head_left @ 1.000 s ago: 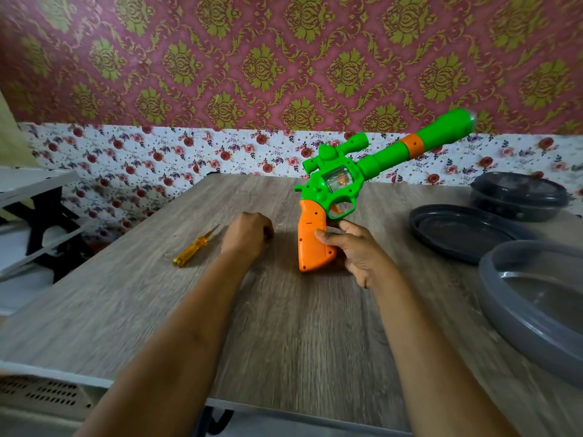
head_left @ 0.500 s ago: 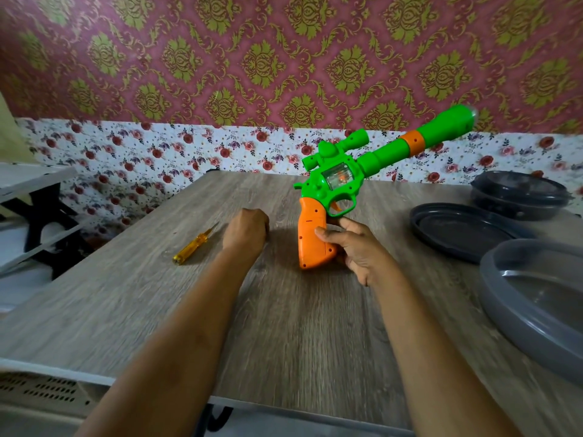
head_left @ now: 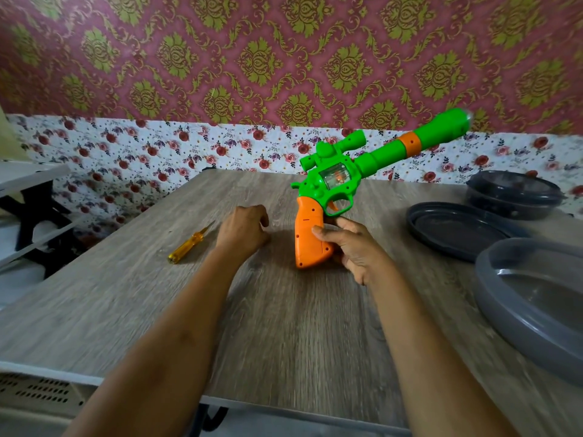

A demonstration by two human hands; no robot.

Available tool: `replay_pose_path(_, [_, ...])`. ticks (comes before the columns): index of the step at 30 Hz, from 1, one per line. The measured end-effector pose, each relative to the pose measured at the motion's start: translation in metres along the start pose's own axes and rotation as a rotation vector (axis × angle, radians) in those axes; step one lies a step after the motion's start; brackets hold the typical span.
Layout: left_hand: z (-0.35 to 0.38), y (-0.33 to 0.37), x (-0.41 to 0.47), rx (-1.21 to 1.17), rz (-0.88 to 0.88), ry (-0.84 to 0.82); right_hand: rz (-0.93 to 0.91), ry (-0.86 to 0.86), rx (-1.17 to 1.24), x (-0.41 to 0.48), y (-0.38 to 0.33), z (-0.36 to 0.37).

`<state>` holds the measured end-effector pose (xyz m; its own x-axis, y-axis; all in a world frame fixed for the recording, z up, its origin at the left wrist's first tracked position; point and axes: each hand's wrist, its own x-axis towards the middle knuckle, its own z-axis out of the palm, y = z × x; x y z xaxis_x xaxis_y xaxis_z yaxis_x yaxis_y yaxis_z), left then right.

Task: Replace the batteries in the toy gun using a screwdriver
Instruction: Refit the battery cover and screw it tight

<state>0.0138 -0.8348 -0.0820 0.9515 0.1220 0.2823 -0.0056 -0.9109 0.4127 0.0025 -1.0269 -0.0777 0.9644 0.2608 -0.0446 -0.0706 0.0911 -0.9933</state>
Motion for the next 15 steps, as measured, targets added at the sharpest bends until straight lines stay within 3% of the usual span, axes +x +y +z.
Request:
replay_pose_path(3, [-0.009, 0.01, -0.004, -0.377, -0.026, 0.029, 0.01, 0.032, 0.004, 0.003, 0.002, 0.0])
replay_pose_path(6, [-0.023, 0.023, -0.009, -0.813, 0.002, -0.055, 0.017, 0.078, 0.048, 0.006, 0.003, 0.0])
replay_pose_path(15, [-0.025, 0.035, -0.019, -0.868, 0.017, -0.226, 0.015, 0.114, 0.059, 0.01, 0.006, -0.005])
